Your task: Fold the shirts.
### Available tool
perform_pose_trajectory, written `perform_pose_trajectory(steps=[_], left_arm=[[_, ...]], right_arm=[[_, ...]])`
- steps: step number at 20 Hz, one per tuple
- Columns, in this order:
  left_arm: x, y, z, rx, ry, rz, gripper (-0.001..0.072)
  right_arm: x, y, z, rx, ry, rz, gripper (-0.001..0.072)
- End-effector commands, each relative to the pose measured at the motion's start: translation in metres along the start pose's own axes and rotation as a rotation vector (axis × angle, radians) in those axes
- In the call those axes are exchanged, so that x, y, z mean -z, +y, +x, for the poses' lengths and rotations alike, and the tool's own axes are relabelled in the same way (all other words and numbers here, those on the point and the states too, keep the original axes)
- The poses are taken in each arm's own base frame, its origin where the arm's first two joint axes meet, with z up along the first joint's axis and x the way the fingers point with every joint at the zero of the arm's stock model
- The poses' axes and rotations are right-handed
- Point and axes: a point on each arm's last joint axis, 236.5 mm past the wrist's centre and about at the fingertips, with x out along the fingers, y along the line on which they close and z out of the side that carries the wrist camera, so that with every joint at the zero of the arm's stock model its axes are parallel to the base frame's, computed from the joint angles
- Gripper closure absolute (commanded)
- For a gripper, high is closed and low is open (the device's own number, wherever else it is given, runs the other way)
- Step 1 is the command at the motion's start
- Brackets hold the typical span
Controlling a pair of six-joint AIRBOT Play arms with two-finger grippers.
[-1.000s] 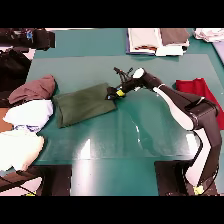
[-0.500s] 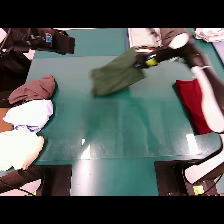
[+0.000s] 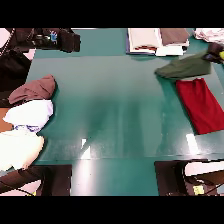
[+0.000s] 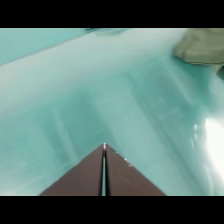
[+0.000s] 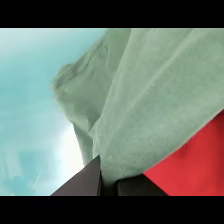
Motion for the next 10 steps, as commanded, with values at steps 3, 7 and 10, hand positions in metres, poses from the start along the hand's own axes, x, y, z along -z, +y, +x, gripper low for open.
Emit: perform_pose_trajectory(steps=[3,7,10], left_arm=[[-0.001,-0.002,0.0,0.005,-0.005,-0.019,0.0678],[-0.001,-0.002,0.0,0.005,-0.002,-0.019,0.0678],[0.001,-0.001,0.0,0.005,0.004,-0.019,0.0678]], right_arm=[[-0.007,-0.035,-0.03,0.055,-0.05,0.076,0.0695],[-0.011,-0.021,-0.062,0.056,-0.101,0.05,0.0695],[-0.001,-0.019,-0.082,0.061,-0.086,0.048,0.0695]])
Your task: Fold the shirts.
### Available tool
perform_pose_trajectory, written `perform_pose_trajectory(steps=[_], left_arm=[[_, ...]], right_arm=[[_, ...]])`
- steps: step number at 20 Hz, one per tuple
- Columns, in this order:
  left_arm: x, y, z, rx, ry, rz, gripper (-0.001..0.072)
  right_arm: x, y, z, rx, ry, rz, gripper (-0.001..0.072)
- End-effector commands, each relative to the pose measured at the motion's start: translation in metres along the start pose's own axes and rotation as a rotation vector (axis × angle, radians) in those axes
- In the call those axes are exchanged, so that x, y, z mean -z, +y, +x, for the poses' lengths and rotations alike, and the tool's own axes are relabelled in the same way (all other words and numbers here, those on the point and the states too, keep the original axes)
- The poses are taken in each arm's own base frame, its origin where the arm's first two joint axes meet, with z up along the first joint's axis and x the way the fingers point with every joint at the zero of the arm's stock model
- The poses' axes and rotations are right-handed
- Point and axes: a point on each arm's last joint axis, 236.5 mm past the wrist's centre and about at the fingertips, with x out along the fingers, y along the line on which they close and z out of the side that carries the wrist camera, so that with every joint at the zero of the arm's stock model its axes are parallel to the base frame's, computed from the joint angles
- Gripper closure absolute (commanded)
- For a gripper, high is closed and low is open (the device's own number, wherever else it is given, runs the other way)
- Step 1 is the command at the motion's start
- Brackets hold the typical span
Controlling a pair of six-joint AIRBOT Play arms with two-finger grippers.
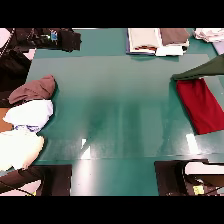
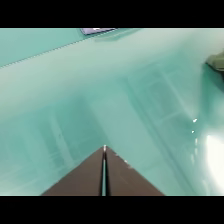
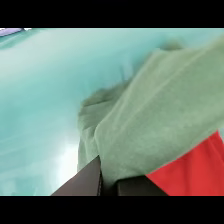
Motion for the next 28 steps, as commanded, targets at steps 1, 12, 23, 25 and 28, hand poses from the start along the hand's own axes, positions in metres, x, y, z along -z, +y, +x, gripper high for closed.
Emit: perform_pose_trajectory(steps=[1,12,23,25,28], left_arm=[[0.002,0.0,0.0,0.0,0.009,0.0,0.0678],[0.012,0.0,0.0,-0.001,0.052,0.009,0.0678],[0.013,0.0,0.0,0.0,0.054,0.026,0.0677],[0.013,0.0,0.0,0.0,0.054,0.026,0.0678],[0.012,0.0,0.0,0.0,0.052,0.026,0.0677]], right_arm=[[0.009,0.002,-0.023,0.007,0.014,-0.003,0.0695],[0.074,-0.045,-0.046,0.161,0.156,0.075,0.0694],[0.2,-0.135,-0.06,0.51,0.365,0.086,0.0064],[0.196,-0.119,-0.059,0.435,0.321,0.124,0.0067],[0.168,-0.052,-0.049,0.205,0.178,0.111,0.009]])
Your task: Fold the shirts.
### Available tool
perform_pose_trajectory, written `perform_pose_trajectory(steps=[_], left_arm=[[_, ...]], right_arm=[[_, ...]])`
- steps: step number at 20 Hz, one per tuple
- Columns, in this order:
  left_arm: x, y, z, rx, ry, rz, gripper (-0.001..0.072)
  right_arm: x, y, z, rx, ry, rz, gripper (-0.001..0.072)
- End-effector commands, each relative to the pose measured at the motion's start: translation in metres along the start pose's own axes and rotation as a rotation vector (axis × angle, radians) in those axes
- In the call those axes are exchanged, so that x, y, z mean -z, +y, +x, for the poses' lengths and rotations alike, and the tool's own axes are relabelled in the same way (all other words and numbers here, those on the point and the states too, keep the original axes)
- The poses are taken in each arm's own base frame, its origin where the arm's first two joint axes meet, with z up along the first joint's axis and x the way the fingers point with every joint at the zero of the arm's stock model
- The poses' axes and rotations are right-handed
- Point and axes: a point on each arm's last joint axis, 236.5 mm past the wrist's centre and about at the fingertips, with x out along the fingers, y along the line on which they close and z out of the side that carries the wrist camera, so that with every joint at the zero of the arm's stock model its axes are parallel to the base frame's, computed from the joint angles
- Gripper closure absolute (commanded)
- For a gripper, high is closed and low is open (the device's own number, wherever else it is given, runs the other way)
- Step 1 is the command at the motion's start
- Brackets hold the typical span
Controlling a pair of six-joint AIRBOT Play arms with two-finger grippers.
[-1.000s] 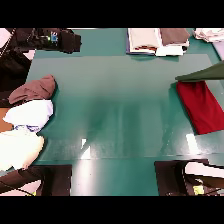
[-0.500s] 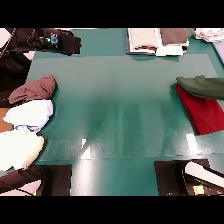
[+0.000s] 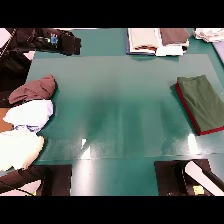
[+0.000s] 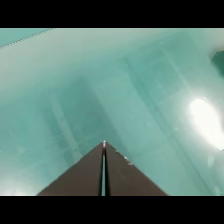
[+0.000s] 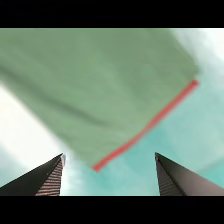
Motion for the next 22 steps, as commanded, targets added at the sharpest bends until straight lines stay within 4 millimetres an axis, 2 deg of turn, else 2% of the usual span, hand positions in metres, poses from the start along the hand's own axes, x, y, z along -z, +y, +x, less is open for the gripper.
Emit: perform_pose_trajectory(steps=[1,4,7,9,11,13,17,22], left_arm=[[-0.002,0.0,0.0,0.0,-0.008,0.001,0.0677],[-0.004,0.0,0.0,0.0,-0.018,0.0,0.0677],[-0.005,0.0,0.0,0.0,-0.022,0.0,0.0677],[-0.008,0.0,0.0,0.0,-0.032,0.0,0.0677],[-0.008,0.0,0.0,0.0,-0.035,0.0,0.0677],[-0.008,0.0,0.0,0.0,-0.035,0.0,0.0677],[-0.008,0.0,0.0,0.0,-0.035,0.0,0.0677],[-0.009,0.0,0.0,0.0,-0.036,0.0,0.0677]], right_arm=[[-0.011,0.077,-0.026,-0.262,-0.125,-0.031,0.009],[-0.002,0.162,-0.051,-0.458,-0.17,-0.177,0.0089],[0.027,0.233,-0.063,-0.561,-0.169,-0.377,0.0099],[0.048,0.272,-0.07,-0.622,-0.174,-0.484,0.0247],[0.067,0.302,-0.074,-0.668,-0.17,-0.563,0.0444],[0.086,0.322,-0.073,-0.695,-0.148,-0.621,0.0696],[0.107,0.337,-0.068,-0.708,-0.104,-0.679,0.0694],[0.107,0.337,-0.069,-0.709,-0.104,-0.679,0.0694]])
